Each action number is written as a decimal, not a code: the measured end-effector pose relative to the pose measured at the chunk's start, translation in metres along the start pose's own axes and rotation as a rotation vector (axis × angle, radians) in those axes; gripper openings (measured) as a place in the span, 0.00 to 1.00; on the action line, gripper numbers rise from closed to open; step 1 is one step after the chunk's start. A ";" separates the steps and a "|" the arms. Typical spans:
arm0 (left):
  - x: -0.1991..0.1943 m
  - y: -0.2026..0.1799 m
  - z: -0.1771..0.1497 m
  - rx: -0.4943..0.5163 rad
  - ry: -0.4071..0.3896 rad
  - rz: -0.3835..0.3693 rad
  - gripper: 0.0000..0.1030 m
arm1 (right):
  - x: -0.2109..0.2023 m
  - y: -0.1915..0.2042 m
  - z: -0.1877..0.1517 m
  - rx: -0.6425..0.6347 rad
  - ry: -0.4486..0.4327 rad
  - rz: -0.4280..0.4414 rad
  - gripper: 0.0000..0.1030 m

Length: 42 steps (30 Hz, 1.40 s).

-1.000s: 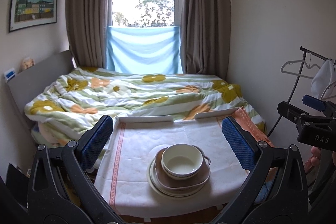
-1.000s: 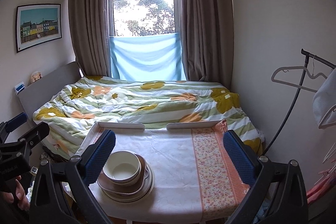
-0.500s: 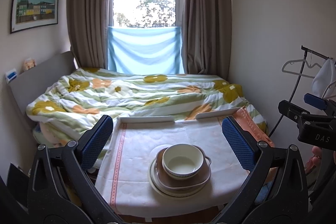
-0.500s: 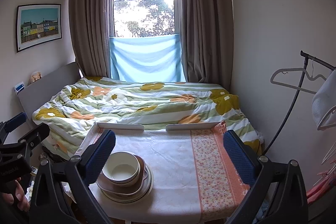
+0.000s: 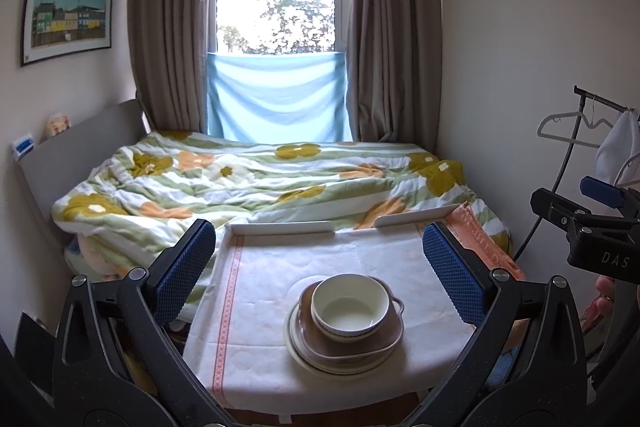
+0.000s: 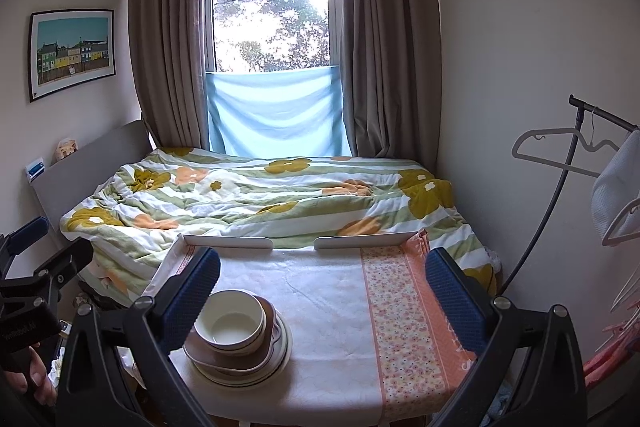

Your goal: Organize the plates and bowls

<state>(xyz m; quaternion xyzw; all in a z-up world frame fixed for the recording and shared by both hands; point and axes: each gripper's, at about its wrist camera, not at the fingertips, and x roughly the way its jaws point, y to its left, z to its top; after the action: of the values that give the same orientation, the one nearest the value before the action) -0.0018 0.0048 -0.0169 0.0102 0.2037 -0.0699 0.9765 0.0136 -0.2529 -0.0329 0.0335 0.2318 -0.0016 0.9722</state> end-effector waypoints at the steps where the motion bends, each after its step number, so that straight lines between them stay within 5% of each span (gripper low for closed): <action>1: -0.001 0.001 0.000 0.000 0.000 0.001 1.00 | -0.001 -0.001 0.001 0.000 -0.001 0.001 0.99; 36: 0.005 0.013 -0.002 -0.015 0.015 -0.017 1.00 | 0.001 -0.002 0.000 -0.005 0.007 -0.005 0.99; 42: 0.002 0.014 0.000 -0.018 -0.037 0.008 1.00 | 0.003 0.000 0.000 -0.002 0.006 0.001 0.99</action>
<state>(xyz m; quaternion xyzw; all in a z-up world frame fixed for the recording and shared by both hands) 0.0022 0.0188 -0.0176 0.0008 0.1861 -0.0644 0.9804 0.0166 -0.2528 -0.0345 0.0324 0.2345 -0.0009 0.9716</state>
